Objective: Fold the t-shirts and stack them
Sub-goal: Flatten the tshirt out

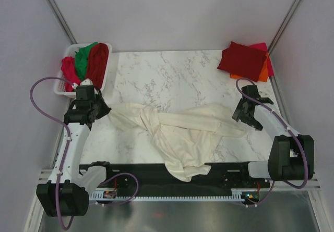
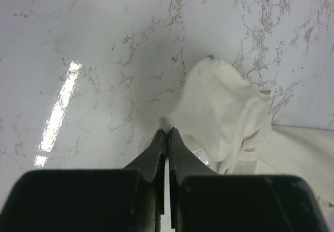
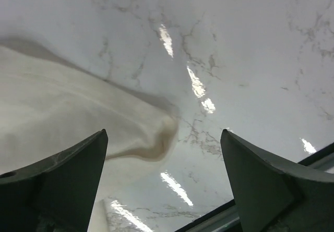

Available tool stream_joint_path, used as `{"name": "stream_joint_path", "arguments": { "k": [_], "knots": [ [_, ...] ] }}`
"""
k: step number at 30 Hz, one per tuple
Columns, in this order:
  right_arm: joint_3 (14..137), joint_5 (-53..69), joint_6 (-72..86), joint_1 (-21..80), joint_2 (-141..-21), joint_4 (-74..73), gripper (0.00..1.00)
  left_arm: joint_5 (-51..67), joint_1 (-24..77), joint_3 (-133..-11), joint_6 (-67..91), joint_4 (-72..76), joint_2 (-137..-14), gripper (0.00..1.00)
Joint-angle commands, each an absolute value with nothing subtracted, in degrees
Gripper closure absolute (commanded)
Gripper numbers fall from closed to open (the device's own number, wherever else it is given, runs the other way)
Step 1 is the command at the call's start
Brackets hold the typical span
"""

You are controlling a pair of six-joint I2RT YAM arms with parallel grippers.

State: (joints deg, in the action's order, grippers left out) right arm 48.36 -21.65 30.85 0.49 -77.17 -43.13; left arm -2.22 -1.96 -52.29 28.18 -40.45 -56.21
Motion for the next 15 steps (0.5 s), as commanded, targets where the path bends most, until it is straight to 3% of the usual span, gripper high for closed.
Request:
{"name": "stream_joint_path", "arguments": {
  "k": [1, 6, 15],
  "knots": [
    [53.16, -14.69, 31.56, 0.88, -75.33, -37.27, 0.02, 1.22, -2.02, -51.42, 28.04, -38.76, -56.34, 0.98],
    [58.96, -8.45, 29.01, 5.0, -75.67, -31.64, 0.02, 3.69, -1.76, -51.06, 27.77, -37.71, -57.48, 0.98],
    [66.62, -5.45, 28.04, 7.73, -93.06, -27.78, 0.06, 4.48, -1.58, -50.71, 27.6, -37.09, -58.01, 0.98]
  ]
}}
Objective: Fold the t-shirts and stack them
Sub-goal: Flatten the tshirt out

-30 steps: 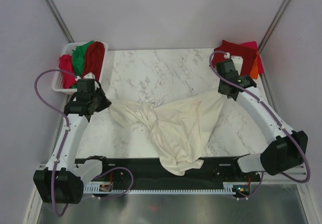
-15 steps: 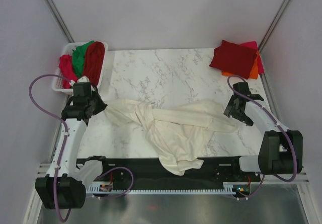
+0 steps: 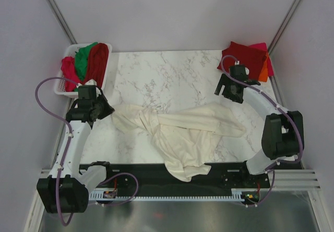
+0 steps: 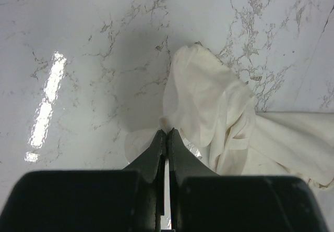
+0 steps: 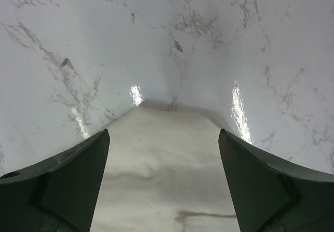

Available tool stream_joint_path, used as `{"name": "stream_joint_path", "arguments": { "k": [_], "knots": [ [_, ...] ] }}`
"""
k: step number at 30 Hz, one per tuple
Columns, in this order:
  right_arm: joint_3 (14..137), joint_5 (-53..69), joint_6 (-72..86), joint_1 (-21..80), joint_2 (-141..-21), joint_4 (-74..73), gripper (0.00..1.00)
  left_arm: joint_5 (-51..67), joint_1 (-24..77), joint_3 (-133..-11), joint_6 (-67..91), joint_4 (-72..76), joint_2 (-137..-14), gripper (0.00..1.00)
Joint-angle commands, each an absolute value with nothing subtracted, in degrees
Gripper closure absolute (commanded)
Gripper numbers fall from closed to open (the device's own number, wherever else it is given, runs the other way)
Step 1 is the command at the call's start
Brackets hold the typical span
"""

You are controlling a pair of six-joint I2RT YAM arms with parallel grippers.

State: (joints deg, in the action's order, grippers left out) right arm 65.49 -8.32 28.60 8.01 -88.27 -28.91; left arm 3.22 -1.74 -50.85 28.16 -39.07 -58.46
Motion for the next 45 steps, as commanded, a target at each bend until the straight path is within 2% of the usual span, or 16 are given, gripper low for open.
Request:
{"name": "stream_joint_path", "arguments": {
  "k": [1, 8, 15, 19, 20, 22, 34, 40, 42, 43, 45],
  "knots": [
    [66.36, -5.36, 28.39, 8.0, -93.6, -27.69, 0.07, 4.4, -1.58, -50.71, 27.51, -37.09, -57.92, 0.98],
    [63.98, -7.11, 28.48, 10.19, -94.93, -28.02, 0.08, 4.04, -1.32, -50.63, 27.6, -37.0, -58.1, 0.98],
    [57.67, -14.06, 32.25, 18.62, -81.94, -33.66, 0.09, 4.22, -1.41, -50.71, 27.6, -36.91, -58.36, 0.98],
    [49.51, -14.5, 37.08, 20.48, -75.51, -34.89, 0.15, 4.75, -1.23, -50.8, 27.6, -36.74, -58.45, 0.98],
    [48.18, -15.46, 38.74, 20.65, -74.28, -34.28, 0.22, 4.66, -1.32, -50.71, 27.6, -36.74, -58.36, 0.98],
    [45.1, -16.26, 39.64, 20.57, -71.81, -33.84, 0.26, 4.75, -1.32, -50.63, 27.6, -36.65, -58.18, 0.98],
    [43.77, -15.91, 38.32, 21.18, -76.11, -29.88, 0.39, 4.75, -1.23, -50.54, 27.51, -36.56, -57.75, 0.98],
    [42.19, -14.94, 38.85, 21.97, -75.59, -29.27, 0.58, 4.48, -1.23, -50.45, 27.51, -36.56, -57.92, 0.98],
    [41.4, -14.42, 39.02, 22.41, -74.8, -29.27, 0.73, 4.39, -1.23, -50.54, 27.51, -36.56, -58.01, 0.98],
    [41.14, -14.33, 39.2, 22.59, -74.53, -29.18, 0.85, 4.48, -1.14, -50.62, 27.51, -36.56, -58.01, 0.98],
    [40.43, -14.15, 39.29, 22.68, -73.83, -29.18, 0.96, 4.13, -1.23, -50.63, 27.51, -36.56, -58.1, 0.98]
  ]
}}
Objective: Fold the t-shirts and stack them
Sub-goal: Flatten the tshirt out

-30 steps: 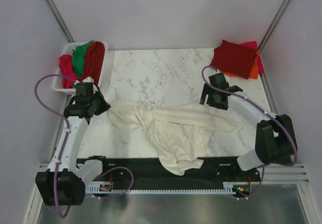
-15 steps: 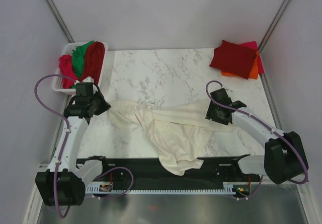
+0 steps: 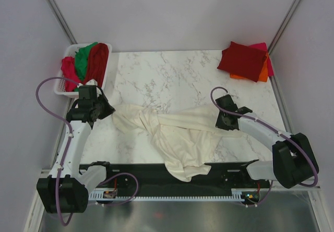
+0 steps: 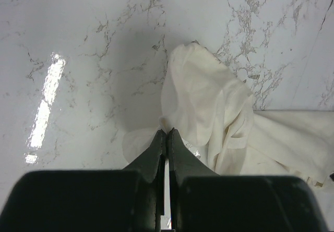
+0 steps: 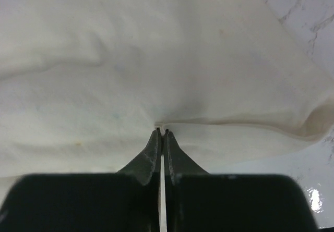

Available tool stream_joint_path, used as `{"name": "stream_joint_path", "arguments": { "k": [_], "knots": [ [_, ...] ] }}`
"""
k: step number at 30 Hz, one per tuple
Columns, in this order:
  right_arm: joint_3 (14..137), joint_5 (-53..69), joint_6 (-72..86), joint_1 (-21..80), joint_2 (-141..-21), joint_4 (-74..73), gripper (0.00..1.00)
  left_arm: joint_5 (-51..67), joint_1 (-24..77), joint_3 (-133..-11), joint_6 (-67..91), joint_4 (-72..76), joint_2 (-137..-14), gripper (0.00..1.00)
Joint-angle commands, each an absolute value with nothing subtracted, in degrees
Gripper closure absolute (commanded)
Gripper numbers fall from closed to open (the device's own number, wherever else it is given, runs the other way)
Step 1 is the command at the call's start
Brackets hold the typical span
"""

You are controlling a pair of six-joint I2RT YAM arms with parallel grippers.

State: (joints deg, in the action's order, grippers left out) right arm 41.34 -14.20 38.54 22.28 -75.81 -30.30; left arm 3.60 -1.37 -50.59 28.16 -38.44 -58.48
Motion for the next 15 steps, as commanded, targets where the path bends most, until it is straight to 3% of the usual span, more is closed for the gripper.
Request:
{"name": "stream_joint_path", "arguments": {
  "k": [1, 8, 11, 15],
  "knots": [
    [40.26, -14.24, 39.29, 22.85, -73.57, -29.09, 1.0, 4.04, -1.23, -50.63, 27.51, -36.56, -58.01, 0.98],
    [43.75, -15.29, 38.59, 22.76, -70.14, -30.05, 1.0, 1.15, -1.23, -52.55, 28.47, -36.74, -57.48, 0.98],
    [56.65, -18.19, 33.16, 22.76, -71.71, -33.57, 1.0, 3.94, -0.79, -58.85, 30.58, -36.74, -55.55, 0.98],
    [84.94, -23.02, 22.08, 22.68, -73.83, -38.49, 1.0, 5.19, -0.7, -74.85, 28.4, -37.26, -55.19, 0.98]
  ]
}}
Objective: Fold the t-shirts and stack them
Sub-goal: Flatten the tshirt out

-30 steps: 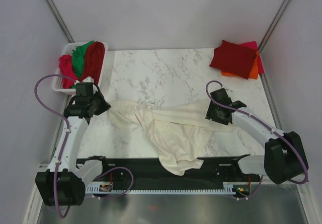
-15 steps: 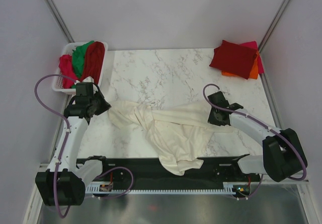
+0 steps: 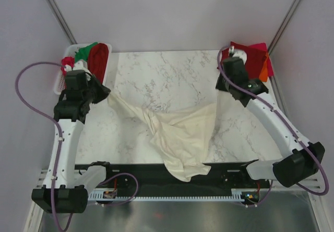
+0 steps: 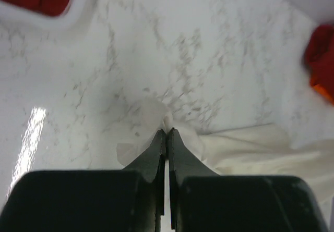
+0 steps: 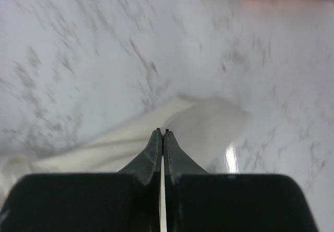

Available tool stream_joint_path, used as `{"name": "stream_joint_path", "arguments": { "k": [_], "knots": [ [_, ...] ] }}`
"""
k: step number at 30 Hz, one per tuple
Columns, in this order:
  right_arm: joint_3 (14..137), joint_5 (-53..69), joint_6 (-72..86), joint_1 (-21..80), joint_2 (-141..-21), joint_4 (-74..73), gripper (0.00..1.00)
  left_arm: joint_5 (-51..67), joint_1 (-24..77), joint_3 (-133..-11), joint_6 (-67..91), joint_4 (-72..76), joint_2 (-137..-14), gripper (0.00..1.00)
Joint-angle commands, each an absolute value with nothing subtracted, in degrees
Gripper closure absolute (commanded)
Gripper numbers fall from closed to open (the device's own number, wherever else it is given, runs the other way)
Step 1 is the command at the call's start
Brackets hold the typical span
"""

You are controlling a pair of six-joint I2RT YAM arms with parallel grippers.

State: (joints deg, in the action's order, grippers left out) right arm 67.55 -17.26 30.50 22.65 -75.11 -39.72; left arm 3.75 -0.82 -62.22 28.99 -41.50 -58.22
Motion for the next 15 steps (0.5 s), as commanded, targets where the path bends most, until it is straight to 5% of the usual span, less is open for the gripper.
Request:
{"name": "stream_joint_path", "arguments": {
  "k": [1, 6, 15],
  "knots": [
    [89.51, -25.99, 18.93, 22.41, -74.0, -39.63, 1.0, 4.23, -0.79, -81.67, 27.61, -37.53, -55.28, 0.98],
    [110.55, -28.03, 9.59, 22.33, -72.6, -37.1, 1.0, 0.54, -0.7, -98.94, 21.54, -37.53, -55.55, 0.98],
    [108.67, -46.35, 1.59, 22.41, -63.65, -27.87, 1.0, -2.81, -0.7, -114.61, 14.6, -36.13, -53.53, 0.98]
  ]
}}
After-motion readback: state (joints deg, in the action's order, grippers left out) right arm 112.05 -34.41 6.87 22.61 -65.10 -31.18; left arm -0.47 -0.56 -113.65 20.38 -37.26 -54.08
